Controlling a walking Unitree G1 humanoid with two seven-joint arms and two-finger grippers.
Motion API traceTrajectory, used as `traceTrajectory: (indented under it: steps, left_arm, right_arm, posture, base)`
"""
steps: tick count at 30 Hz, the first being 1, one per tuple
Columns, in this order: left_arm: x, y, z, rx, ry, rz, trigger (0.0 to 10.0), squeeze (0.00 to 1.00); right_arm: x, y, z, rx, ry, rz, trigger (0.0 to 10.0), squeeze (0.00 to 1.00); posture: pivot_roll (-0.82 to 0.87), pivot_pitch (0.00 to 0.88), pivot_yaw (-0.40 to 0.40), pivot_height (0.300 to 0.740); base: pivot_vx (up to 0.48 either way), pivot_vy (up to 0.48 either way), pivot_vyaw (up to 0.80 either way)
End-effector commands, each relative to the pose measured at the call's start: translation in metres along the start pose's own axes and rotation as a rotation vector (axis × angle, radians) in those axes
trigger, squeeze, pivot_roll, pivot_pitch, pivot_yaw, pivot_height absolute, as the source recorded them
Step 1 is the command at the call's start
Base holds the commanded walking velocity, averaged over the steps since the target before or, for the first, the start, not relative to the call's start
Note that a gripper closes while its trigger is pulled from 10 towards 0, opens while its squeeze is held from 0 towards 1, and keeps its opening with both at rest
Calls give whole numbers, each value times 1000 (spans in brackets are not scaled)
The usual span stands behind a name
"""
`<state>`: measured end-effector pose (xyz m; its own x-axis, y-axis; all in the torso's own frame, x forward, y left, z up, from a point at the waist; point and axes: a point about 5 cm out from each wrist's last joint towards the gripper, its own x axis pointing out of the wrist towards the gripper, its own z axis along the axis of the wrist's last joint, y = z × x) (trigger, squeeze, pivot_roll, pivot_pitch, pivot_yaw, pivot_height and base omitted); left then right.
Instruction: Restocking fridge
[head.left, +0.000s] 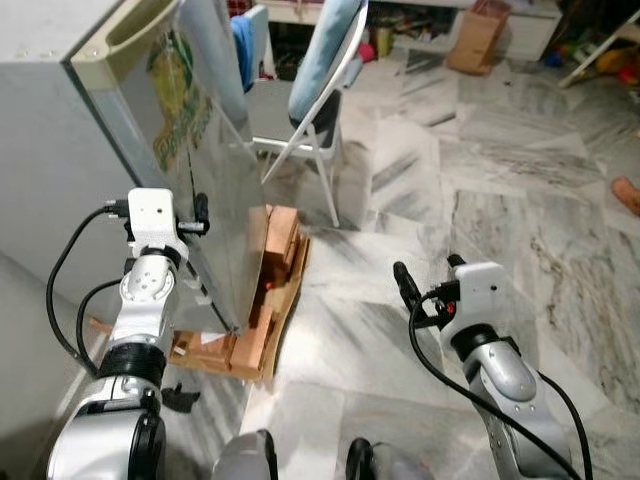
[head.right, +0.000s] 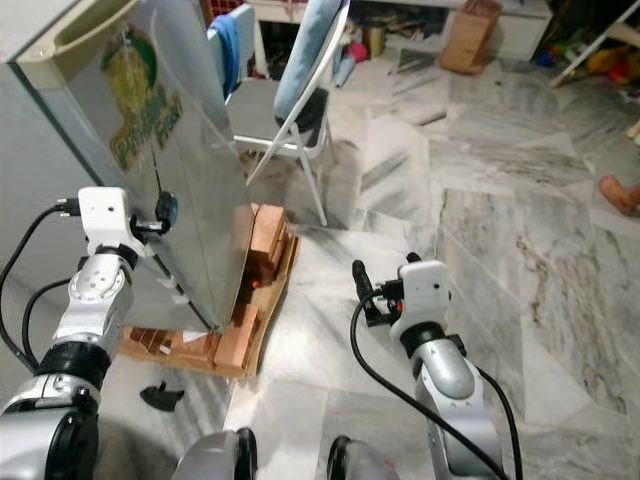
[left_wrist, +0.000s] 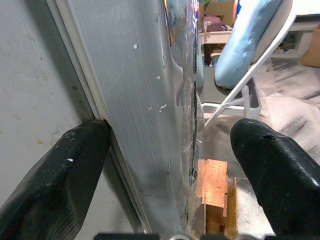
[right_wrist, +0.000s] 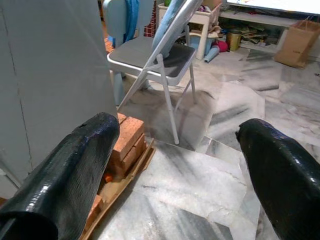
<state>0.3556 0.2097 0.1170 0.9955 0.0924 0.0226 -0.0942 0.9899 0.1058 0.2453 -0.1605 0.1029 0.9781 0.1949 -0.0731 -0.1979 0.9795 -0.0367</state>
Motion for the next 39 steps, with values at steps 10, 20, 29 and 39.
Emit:
traceTrajectory:
  steps: [10, 20, 29, 39]
  left_arm:
    - [-2, -152, 78, -28, -226, -558, 10000, 0]
    - [-79, -280, 102, -112, -292, -988, 10000, 0]
    - [-23, -196, 79, -30, -220, -715, 10000, 0]
    - [-38, -126, 17, -16, -88, -518, 10000, 0]
  right_arm:
    - [-26, 12, -23, 99, 148, 98, 10000, 0]
    - [-26, 8, -27, 87, 156, 53, 10000, 0]
    - [-27, 8, -28, 94, 138, 42, 10000, 0]
    - [-14, 8, -23, 126, 94, 21, 10000, 0]
  posture:
    - [14, 81, 0, 740]
    - [-24, 73, 19, 740]
    - [-5, 71, 29, 740]
    - [-22, 69, 31, 740]
  base:
    - [0, 0, 0]
    - [0, 0, 0]
    - [0, -201, 0]
    - [0, -454, 0]
